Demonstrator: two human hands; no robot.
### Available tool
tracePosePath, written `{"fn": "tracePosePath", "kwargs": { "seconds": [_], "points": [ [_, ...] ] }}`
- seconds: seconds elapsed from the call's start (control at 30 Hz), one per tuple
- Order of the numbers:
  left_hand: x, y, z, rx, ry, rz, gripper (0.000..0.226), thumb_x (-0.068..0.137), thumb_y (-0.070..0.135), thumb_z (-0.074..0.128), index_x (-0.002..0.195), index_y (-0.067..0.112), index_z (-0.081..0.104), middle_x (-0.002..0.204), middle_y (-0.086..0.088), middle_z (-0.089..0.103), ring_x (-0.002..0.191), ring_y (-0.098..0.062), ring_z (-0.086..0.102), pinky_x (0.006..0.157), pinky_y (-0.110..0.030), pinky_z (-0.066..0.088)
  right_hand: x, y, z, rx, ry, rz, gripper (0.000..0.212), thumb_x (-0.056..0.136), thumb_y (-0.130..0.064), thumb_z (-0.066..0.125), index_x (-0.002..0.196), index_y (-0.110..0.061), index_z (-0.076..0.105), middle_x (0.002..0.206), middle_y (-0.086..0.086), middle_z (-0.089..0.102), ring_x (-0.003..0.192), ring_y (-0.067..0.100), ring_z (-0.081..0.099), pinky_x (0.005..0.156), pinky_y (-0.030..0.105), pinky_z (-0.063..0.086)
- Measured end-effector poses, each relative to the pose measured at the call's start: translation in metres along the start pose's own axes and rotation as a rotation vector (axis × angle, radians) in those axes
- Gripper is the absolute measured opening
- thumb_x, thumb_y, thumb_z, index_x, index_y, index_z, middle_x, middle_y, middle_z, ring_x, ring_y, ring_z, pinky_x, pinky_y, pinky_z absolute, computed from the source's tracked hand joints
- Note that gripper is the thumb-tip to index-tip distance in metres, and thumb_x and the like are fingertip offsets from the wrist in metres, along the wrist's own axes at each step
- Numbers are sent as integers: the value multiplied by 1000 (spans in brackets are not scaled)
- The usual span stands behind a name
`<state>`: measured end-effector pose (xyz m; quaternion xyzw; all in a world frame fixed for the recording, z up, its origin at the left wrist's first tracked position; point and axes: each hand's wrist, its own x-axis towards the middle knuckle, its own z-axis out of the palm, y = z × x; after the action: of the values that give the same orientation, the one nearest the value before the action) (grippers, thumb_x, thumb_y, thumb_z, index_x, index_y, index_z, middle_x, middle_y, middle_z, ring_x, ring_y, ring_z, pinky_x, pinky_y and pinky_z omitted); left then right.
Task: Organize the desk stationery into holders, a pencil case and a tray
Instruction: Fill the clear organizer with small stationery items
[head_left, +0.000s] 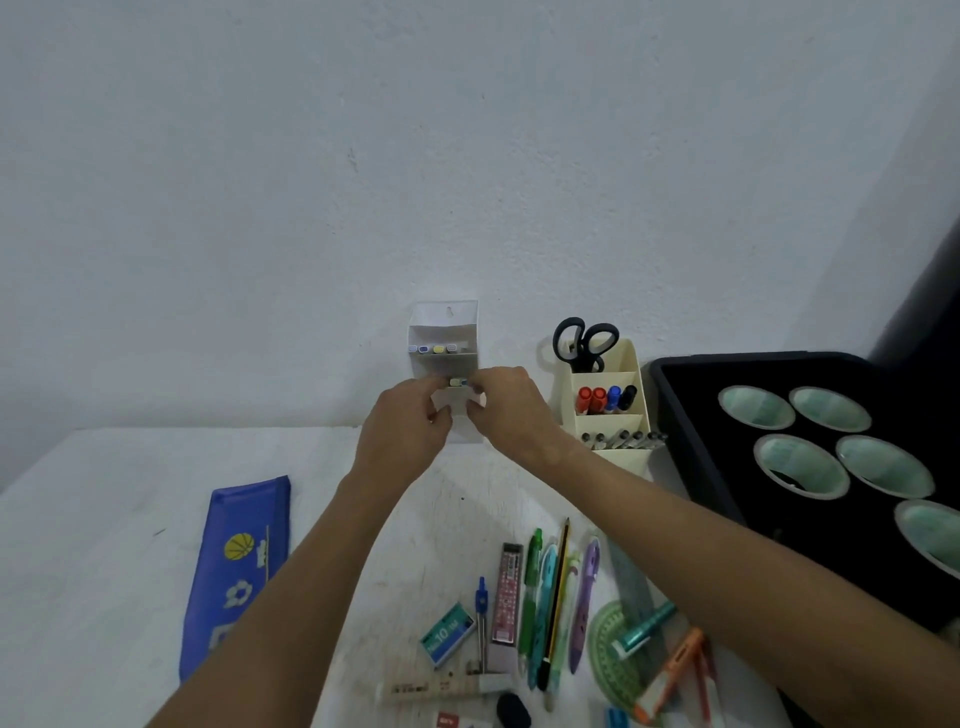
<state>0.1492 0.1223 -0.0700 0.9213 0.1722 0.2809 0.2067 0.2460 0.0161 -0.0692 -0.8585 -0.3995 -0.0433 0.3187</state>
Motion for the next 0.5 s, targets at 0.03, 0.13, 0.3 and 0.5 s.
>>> {"fn": "tracePosePath", "kwargs": {
  "seconds": [0.03, 0.13, 0.3, 0.5],
  "points": [
    [-6, 2, 0, -5, 0, -1, 31, 88, 18, 61, 118, 18, 65, 78, 3, 58, 69, -14, 54, 68, -23, 45, -9, 2, -6, 12, -14, -14, 23, 89, -11, 57, 108, -4, 68, 102, 11, 70, 89, 23, 64, 76, 23, 46],
    [-23, 10, 4, -20, -21, -10, 34, 87, 22, 63, 120, 16, 64, 83, 2, 63, 70, -12, 54, 72, -21, 42, -39, 11, -28, 18, -82, -52, 25, 89, -14, 58, 111, -6, 68, 106, 8, 70, 94, 18, 62, 86, 25, 48],
    [-55, 29, 26, -56, -242, -3, 27, 86, 29, 63, 112, 22, 66, 86, 6, 64, 68, -5, 51, 73, -20, 40, -96, 44, -70, -70, -222, -23, 24, 87, -12, 61, 109, -9, 71, 103, 3, 71, 75, 1, 51, 67, 1, 36],
    [-80, 61, 55, -9, -530, 110, 27, 88, 27, 61, 114, 19, 66, 96, 2, 66, 76, -9, 51, 73, -20, 39, -137, 89, -106, -245, -344, 117, 21, 82, -12, 64, 100, -16, 74, 99, 0, 72, 84, 7, 63, 75, 12, 43]
  ]
}}
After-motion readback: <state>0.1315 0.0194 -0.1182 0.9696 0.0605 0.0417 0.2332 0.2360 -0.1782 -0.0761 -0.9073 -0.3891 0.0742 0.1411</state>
